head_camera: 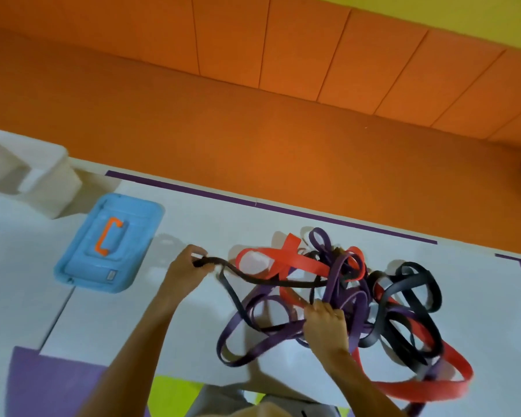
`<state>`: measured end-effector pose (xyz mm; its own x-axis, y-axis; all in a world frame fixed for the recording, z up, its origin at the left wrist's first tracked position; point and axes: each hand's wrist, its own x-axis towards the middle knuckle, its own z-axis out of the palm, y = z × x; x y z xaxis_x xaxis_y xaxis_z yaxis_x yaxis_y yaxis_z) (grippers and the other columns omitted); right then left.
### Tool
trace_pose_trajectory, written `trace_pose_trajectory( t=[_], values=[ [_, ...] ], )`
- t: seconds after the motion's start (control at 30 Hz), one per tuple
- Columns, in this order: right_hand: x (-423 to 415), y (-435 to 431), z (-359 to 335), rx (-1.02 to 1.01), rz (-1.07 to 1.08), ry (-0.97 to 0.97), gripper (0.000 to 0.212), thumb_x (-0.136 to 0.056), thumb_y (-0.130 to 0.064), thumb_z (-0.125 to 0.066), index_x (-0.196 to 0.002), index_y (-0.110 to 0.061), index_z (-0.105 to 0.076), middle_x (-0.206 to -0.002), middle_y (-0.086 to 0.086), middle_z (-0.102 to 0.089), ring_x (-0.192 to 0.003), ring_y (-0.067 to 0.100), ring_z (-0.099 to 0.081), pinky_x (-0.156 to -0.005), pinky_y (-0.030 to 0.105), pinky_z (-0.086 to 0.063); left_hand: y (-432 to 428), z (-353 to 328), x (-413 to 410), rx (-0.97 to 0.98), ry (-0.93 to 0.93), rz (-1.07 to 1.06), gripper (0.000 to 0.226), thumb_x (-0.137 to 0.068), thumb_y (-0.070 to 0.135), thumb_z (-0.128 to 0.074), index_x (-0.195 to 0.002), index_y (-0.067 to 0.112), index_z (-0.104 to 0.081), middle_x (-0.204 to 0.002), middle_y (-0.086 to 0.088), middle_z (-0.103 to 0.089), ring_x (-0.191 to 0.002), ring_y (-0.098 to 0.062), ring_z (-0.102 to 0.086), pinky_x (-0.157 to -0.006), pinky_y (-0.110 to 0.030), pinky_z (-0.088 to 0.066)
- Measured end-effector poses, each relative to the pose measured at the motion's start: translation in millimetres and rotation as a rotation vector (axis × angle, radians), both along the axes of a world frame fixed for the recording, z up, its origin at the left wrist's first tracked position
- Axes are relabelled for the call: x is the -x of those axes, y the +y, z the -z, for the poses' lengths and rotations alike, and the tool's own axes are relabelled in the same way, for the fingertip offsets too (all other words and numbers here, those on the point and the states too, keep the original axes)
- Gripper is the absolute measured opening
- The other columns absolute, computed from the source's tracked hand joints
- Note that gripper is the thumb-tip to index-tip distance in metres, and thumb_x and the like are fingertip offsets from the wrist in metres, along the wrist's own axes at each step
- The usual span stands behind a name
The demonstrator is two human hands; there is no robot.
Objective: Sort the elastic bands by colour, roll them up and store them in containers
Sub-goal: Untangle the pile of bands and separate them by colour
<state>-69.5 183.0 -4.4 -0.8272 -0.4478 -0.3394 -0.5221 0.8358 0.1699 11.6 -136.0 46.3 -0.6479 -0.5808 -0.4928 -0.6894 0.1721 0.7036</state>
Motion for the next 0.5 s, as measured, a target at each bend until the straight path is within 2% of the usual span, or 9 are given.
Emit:
trace_pose_trajectory(
  t=[0.07,0.1,0.17,0.23,0.3,0.33,0.4,0.43,0.5],
  values=[
    [0.5,11.1,-1.2,0.002,0.06,-0.055,0.022,-0.081,-0.015,-0.079,-0.102,-0.02,-0.078,-0.09,0.003,-0.071,-0.076,0.027,-0.077,-0.063,0.041,-0.064,13.5,11.9,2.3,-0.074,-0.026,0.125,0.034,-0.097,0.027,-0.074,-0.126,0.022,-0.058,-0.113,-0.005,-0.069,-0.096,-0.021,-0.067,-0.075,-0.024,-0.048],
    [-0.5,18.1,2.1,0.033,0.081,-0.061,0.018,-0.093,-0.019,-0.068,-0.109,-0.021,-0.074,-0.104,0.001,-0.07,-0.087,0.026,-0.078,-0.071,0.039,-0.065,22.1,18.3,3.0,-0.074,-0.045,0.201,0.036,-0.098,0.028,-0.072,-0.13,0.023,-0.056,-0.115,-0.004,-0.068,-0.099,-0.023,-0.067,-0.078,-0.027,-0.049],
    [-4.8,32.1,4.6,0.152,0.138,-0.098,0.024,-0.104,-0.016,-0.051,-0.121,-0.022,-0.067,-0.122,-0.001,-0.068,-0.107,0.027,-0.075,-0.089,0.039,-0.062,40.1,31.5,3.3,-0.049,-0.062,0.358,0.039,-0.099,0.03,-0.069,-0.134,0.027,-0.052,-0.114,0.002,-0.068,-0.099,-0.02,-0.066,-0.081,-0.028,-0.049],
    [-16.4,44.4,6.5,0.241,0.124,-0.149,0.039,-0.098,-0.004,-0.056,-0.13,-0.021,-0.068,-0.132,-0.001,-0.069,-0.12,0.027,-0.07,-0.101,0.042,-0.058,61.5,41.5,3.2,-0.107,-0.027,0.464,0.045,-0.097,0.032,-0.071,-0.138,0.031,-0.051,-0.116,0.007,-0.067,-0.101,-0.016,-0.066,-0.084,-0.028,-0.052],
    [-29.4,56.0,12.8,0.223,0.015,-0.125,0.058,-0.084,0.005,-0.067,-0.136,-0.023,-0.068,-0.142,-0.003,-0.064,-0.132,0.027,-0.063,-0.108,0.047,-0.053,85.9,53.1,4.0,-0.186,-0.023,0.558,0.05,-0.096,0.042,-0.072,-0.141,0.032,-0.051,-0.122,0.008,-0.065,-0.109,-0.015,-0.066,-0.089,-0.028,-0.053],
    [-35.6,59.7,14.5,0.192,-0.004,-0.123,0.062,-0.081,0.005,-0.072,-0.135,-0.024,-0.069,-0.143,-0.005,-0.064,-0.135,0.027,-0.06,-0.11,0.049,-0.05,97.5,58.4,4.8,-0.184,-0.049,0.619,0.052,-0.096,0.048,-0.07,-0.142,0.031,-0.052,-0.122,0.007,-0.064,-0.108,-0.014,-0.065,-0.089,-0.028,-0.051],
    [-40.6,59.6,13.0,0.167,0.041,-0.125,0.052,-0.076,-0.001,-0.084,-0.121,-0.027,-0.076,-0.123,-0.001,-0.073,-0.121,0.028,-0.07,-0.1,0.053,-0.055,116.0,68.3,5.2,-0.125,-0.097,0.726,0.051,-0.099,0.052,-0.064,-0.143,0.029,-0.053,-0.121,0.004,-0.066,-0.106,-0.016,-0.065,-0.089,-0.03,-0.052],
    [-41.8,57.1,11.9,0.143,0.044,-0.115,0.044,-0.08,-0.008,-0.084,-0.118,-0.028,-0.076,-0.116,0.0,-0.075,-0.116,0.028,-0.071,-0.099,0.051,-0.055,122.0,72.3,3.9,-0.073,-0.11,0.761,0.047,-0.101,0.049,-0.061,-0.143,0.028,-0.055,-0.12,0.002,-0.069,-0.107,-0.017,-0.067,-0.091,-0.033,-0.054],
    [-39.8,49.8,9.3,0.132,-0.024,-0.106,0.028,-0.1,-0.023,-0.066,-0.127,-0.028,-0.069,-0.127,0.0,-0.071,-0.127,0.025,-0.063,-0.11,0.047,-0.046,126.8,77.5,-1.6,0.146,-0.118,0.833,0.036,-0.103,0.039,-0.057,-0.138,0.032,-0.059,-0.118,0.003,-0.073,-0.11,-0.021,-0.07,-0.095,-0.041,-0.056]
  ],
)
